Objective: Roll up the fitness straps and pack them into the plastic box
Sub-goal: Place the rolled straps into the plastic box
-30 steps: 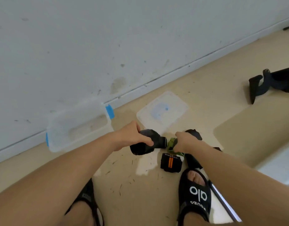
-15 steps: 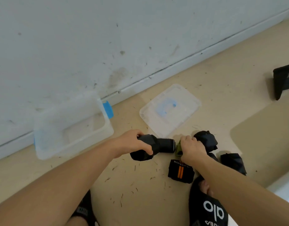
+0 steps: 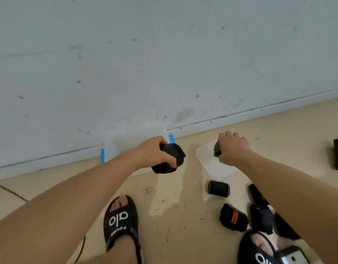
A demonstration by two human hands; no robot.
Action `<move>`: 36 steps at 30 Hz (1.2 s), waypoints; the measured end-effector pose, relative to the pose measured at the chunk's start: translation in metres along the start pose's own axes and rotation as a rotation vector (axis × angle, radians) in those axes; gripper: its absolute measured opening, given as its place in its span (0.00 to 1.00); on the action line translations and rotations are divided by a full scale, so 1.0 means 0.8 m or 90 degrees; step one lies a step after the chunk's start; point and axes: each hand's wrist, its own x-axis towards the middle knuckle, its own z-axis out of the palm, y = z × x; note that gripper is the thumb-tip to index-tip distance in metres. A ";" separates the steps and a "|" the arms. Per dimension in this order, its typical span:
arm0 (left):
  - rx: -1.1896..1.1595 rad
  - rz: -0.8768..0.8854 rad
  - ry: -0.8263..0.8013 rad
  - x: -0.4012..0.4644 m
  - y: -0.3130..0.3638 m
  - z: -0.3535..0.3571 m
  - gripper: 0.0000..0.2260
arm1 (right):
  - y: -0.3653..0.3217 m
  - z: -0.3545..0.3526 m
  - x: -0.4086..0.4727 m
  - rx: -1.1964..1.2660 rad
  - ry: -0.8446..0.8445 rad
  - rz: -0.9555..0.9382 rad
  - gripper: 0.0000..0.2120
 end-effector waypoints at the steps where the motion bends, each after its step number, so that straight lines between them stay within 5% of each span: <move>1: 0.009 0.001 0.020 -0.015 -0.006 -0.019 0.24 | -0.019 -0.025 -0.004 0.011 0.014 -0.020 0.25; 6: 0.024 -0.016 0.144 -0.071 -0.047 -0.095 0.27 | -0.125 -0.112 -0.016 0.061 0.073 -0.152 0.24; 9: 0.100 -0.030 0.226 -0.071 -0.081 -0.119 0.37 | -0.180 -0.123 -0.008 0.068 0.086 -0.221 0.24; 12: 0.144 -0.045 0.256 -0.049 -0.117 -0.129 0.36 | -0.219 -0.106 0.010 0.066 0.074 -0.271 0.24; 24: 0.350 0.055 0.164 0.170 -0.226 -0.080 0.29 | -0.283 0.032 0.205 0.110 0.000 -0.251 0.26; 30: 0.439 0.082 0.156 0.235 -0.269 -0.036 0.23 | -0.308 0.090 0.235 -0.042 0.038 -0.340 0.25; 36: 0.552 0.042 0.135 0.247 -0.282 -0.021 0.29 | -0.305 0.103 0.252 -0.177 0.072 -0.354 0.24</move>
